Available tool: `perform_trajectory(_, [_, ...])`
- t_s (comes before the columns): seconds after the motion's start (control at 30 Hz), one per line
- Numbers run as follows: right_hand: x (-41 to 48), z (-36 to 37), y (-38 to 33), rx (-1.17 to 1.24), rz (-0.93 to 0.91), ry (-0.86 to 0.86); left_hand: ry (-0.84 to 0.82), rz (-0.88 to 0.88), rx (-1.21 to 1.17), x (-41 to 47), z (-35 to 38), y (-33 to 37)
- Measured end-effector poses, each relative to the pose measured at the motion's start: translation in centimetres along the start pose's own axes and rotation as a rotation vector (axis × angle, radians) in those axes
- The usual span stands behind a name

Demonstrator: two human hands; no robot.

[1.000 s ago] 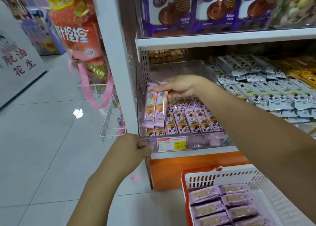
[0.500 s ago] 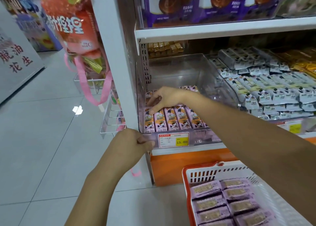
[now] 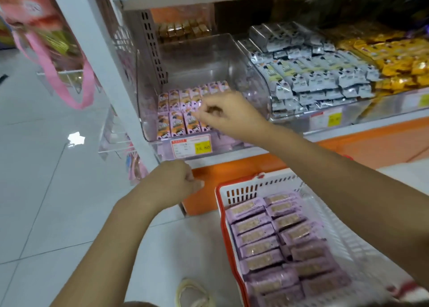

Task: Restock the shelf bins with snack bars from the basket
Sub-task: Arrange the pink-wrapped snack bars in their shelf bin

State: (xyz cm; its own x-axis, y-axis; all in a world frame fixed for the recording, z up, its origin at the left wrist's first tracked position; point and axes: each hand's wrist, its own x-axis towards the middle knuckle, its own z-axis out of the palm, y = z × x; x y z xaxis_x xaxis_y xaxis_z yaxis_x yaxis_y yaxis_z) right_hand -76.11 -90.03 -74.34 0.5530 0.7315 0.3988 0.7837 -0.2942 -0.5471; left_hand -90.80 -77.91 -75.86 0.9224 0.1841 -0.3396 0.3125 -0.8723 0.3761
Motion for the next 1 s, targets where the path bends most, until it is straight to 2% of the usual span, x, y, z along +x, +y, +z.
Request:
perform_trajectory(0.17, [-10.3,-2.1,3.0,-0.212,-0.082,0.180,-0.140,0.163,0.193,0.8,5.8,3.3])
perform_trajectory(0.23, [-13.4,-2.9,4.4,-0.234,-0.057,0.154,-0.198,0.180,0.197,1.1,8.1,3.8])
perform_trajectory(0.3, [-16.3,-2.7,6.3,-0.235,0.065,-0.083,-0.240,0.183,0.221,1.4,9.9,4.0])
perform_trajectory(0.43, [-23.2,0.1,12.4,-0.448,0.395,-0.756,-0.318,0.201,0.309,2.0,12.6,4.3])
perform_trajectory(0.5, [-26.6,1.3,14.5,-0.439,0.449,-0.887,-0.341,0.201,0.354,2.1,13.4,4.3])
perform_trajectory(0.77, [-32.0,3.1,17.2,-0.541,0.267,-0.977,-0.344,0.173,0.341,3.2,13.7,3.9])
perform_trajectory(1.0, [-32.8,3.5,18.0,-0.477,0.353,-0.907,-0.328,0.188,0.314,3.1,13.4,4.1])
